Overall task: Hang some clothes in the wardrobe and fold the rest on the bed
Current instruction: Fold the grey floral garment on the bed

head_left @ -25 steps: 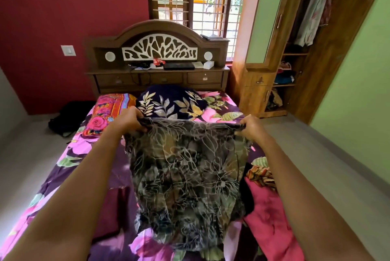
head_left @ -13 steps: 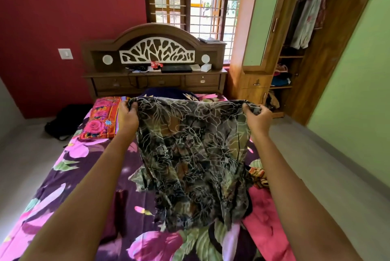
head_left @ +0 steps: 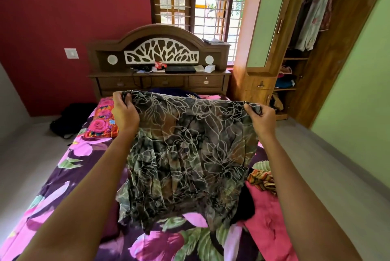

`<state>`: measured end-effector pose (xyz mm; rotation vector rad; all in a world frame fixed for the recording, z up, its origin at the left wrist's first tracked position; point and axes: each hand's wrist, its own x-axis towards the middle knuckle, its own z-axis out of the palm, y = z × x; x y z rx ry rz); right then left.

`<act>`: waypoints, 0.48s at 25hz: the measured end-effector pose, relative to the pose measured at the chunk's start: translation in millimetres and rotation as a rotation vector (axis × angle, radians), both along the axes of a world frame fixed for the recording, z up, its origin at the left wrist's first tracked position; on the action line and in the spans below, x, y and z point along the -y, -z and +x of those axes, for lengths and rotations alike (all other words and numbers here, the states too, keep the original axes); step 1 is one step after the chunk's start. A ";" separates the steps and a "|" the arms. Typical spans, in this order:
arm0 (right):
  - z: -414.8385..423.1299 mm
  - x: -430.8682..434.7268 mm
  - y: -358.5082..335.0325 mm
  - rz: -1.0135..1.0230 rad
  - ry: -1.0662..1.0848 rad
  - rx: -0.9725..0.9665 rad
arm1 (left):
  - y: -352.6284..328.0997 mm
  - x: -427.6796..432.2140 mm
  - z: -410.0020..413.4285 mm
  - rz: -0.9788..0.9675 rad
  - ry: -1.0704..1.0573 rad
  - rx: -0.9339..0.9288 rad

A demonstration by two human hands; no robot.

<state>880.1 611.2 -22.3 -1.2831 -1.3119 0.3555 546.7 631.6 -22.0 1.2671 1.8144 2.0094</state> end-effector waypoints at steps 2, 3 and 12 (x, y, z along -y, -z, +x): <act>-3.1 -1.1 3.5 0.013 0.015 -0.025 | 4.7 3.0 -1.4 -0.024 -0.049 -0.038; -3.4 -2.2 4.7 0.014 0.030 -0.052 | 6.9 2.9 -2.2 -0.039 -0.071 -0.027; -13.3 1.4 8.6 -0.219 -0.017 -0.376 | 3.6 1.6 9.4 -0.020 0.151 0.136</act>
